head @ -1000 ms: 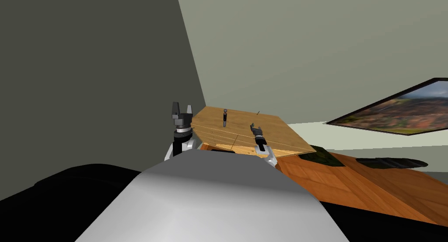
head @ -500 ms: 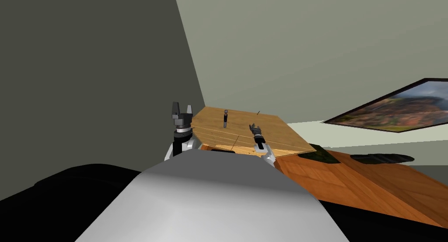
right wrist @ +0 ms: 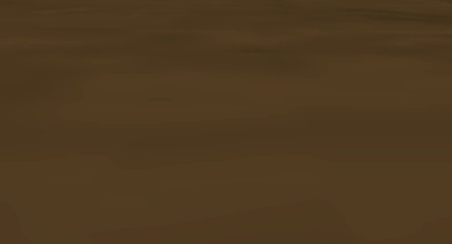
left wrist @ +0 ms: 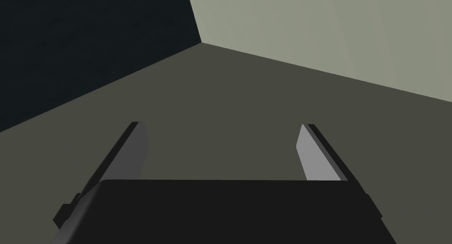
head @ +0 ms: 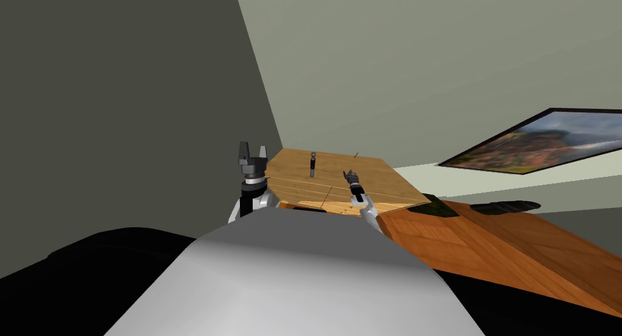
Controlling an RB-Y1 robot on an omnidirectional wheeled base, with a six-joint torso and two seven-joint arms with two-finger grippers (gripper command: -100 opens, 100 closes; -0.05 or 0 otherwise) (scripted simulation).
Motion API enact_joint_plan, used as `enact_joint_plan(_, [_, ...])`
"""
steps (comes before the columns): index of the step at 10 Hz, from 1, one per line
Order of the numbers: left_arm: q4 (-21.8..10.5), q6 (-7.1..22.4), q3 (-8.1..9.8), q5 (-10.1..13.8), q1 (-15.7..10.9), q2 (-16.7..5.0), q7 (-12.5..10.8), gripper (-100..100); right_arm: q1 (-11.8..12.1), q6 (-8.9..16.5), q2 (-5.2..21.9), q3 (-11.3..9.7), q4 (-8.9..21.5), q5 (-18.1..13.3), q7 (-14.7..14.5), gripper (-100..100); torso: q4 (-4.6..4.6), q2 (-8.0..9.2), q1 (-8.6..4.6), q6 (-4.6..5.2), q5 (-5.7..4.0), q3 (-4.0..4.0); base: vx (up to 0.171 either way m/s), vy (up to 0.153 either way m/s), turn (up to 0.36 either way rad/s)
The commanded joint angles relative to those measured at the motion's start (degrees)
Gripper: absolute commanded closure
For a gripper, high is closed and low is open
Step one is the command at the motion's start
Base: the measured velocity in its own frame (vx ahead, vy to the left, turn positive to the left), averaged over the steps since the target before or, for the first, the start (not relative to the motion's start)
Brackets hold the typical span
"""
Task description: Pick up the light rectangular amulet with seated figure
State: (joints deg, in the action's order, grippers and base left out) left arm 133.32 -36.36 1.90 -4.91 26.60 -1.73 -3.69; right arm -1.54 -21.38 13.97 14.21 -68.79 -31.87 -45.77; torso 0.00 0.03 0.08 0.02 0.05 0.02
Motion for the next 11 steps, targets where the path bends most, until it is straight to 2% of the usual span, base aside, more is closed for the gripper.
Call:
enact_joint_plan(1, [0.0, 0.0, 0.0, 0.0, 0.0, 0.0, 0.0, 0, -2.86, -1.18, 1.43, -1.3, 2.86, 1.64, -0.76, -100, 0.0, 0.0, 0.0, 0.0, 0.0, 0.0, -0.011, 0.037, -0.096])
enact_joint_plan(3, [0.0, 0.0, 0.0, 0.0, 0.0, 0.0, 0.0, 0, -3.26, -1.18, 1.43, -1.3, 5.05, 1.64, -0.76, -100, 0.0, 0.02, -0.01, 0.01, 0.0, 0.01, -0.006, 0.023, -0.04])
enact_joint_plan(4, [0.0, 0.0, 0.0, 0.0, 0.0, 0.0, 0.0, 0, -6.01, -2.42, 2.62, -2.28, 7.2, 3.09, -1.59, -100, 0.0, 0.0, -0.07, 0.0, -0.02, 0.0, -0.014, 0.023, -0.124])
enact_joint_plan(5, [0.0, 0.0, 0.0, 0.0, 0.0, 0.0, 0.0, 0, -6.19, -2.42, 2.62, -2.28, 9.13, 3.09, -1.59, -100, 0.0, 0.02, -0.06, 0.02, -0.01, 0.01, -0.008, 0.026, -0.075])
enact_joint_plan(6, [0.0, 0.0, 0.0, 0.0, 0.0, 0.0, 0.0, 0, -8.97, -3.67, 3.82, -3.26, 11.53, 4.53, -2.41, -100, 0.0, 0.02, -0.05, 0.02, -0.01, 0.01, -0.004, 0.036, -0.115])
enact_joint_plan(8, [0.0, 0.0, 0.0, 0.0, 0.0, 0.0, 0.0, 0, -9.12, -3.67, 3.82, -3.26, 13.2, 4.53, -2.41, -100, 0.0, 0.0, 0.0, 0.01, 0.0, 0.0, -0.004, 0.03, -0.032])
enact_joint_plan(9, [0.0, 0.0, 0.0, 0.0, 0.0, 0.0, 0.0, 0, -11.7, -4.91, 5.02, -4.23, 15.44, 5.97, -3.24, -100, 0.0, 0.0, -0.05, 0.0, -0.01, 0.0, -0.011, 0.022, -0.132])
enact_joint_plan(10, [0.0, 0.0, 0.0, 0.0, 0.0, 0.0, 0.0, 0, -12.04, -4.91, 5.02, -4.23, 17.27, 5.97, -3.24, -100, 0.0, 0.01, -0.05, 0.03, -0.01, 0.01, -0.01, 0.027, -0.069])
enact_joint_plan(11, [0.0, 0.0, 0.0, 0.0, 0.0, 0.0, 0.0, 0, -14.35, -6.16, 6.21, -5.21, 18.87, 7.42, -4.07, -100, 0.0, 0.02, -0.04, 0.01, -0.01, 0.01, -0.015, 0.042, -0.119])
